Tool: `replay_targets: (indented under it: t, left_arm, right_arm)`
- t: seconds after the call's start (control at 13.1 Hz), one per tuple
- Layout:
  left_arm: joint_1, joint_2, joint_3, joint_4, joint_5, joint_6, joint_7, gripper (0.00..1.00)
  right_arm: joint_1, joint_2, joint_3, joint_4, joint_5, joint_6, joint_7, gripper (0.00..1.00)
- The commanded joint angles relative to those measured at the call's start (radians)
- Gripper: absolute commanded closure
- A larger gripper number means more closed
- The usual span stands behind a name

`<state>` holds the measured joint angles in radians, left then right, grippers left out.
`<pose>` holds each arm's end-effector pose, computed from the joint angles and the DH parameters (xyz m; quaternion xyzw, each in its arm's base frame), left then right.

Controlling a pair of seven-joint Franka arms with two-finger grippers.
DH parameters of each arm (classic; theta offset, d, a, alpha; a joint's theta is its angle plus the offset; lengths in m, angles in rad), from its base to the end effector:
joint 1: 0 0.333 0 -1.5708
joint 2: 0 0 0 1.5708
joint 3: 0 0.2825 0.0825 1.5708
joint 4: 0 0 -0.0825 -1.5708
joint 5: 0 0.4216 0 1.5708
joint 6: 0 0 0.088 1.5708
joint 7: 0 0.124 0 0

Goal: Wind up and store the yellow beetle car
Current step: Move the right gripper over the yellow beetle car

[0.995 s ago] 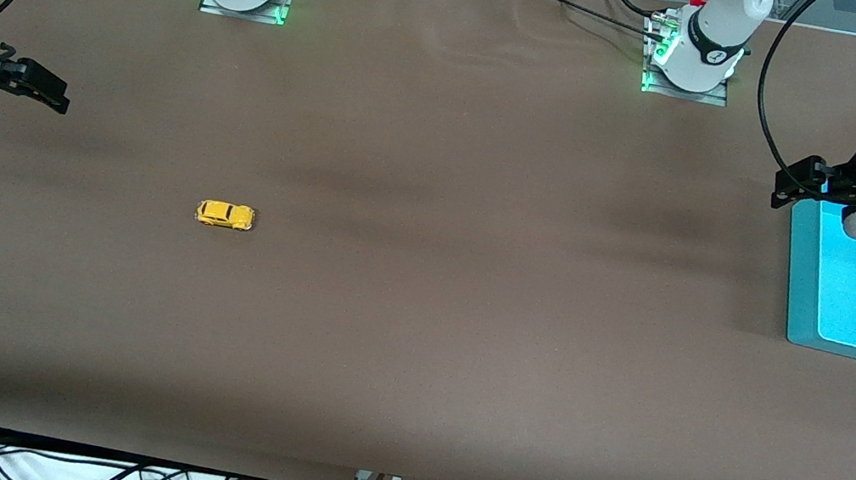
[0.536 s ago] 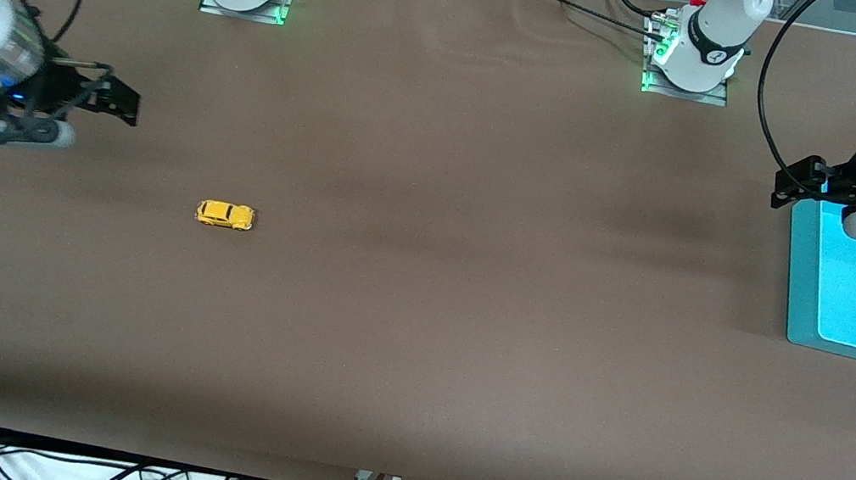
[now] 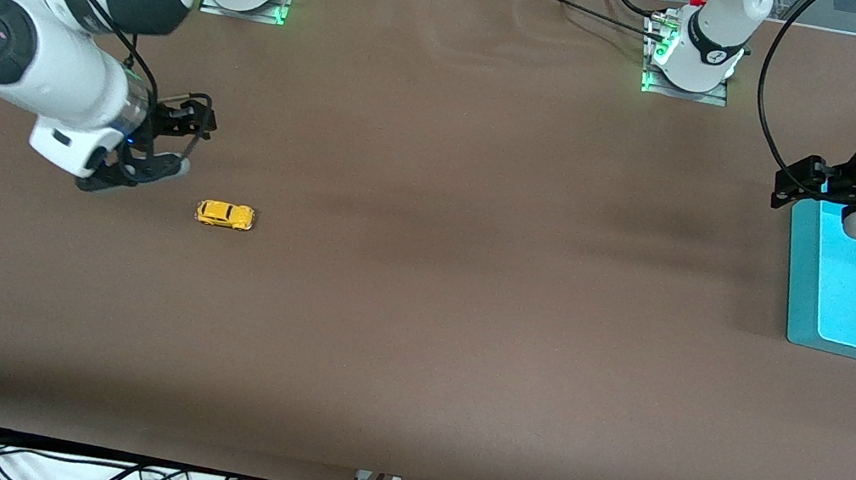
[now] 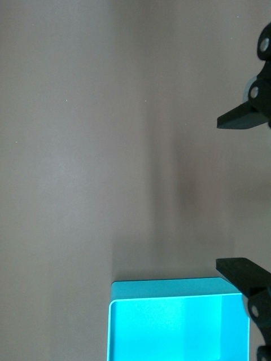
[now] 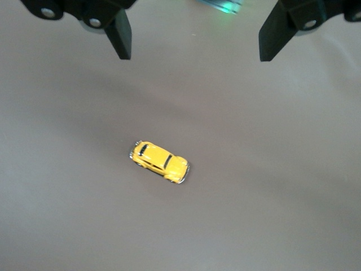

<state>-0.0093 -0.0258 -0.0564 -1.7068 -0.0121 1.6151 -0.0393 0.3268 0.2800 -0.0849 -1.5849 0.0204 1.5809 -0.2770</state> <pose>0.5816 -0.0400 0.5236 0.9994 -0.0127 -0.0332 0.0036 0.6145 0.1579 0.3953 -0.9573 -0.2525 0.1410 0.0007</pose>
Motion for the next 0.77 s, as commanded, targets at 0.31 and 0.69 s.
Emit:
replay_targets:
  t: [0.31, 0.69]
  left_arm:
    - [0.005, 0.007, -0.005, 0.023, -0.005, -0.02, -0.01, 0.0]
    - [0.005, 0.007, -0.005, 0.023, -0.005, -0.02, -0.011, 0.0]
  right_arm:
    - [-0.005, 0.059, -0.013, -0.145, -0.03, 0.236, -0.526, 0.0]
    - [-0.009, 0.054, -0.016, -0.363, -0.022, 0.563, -0.792, 0.0]
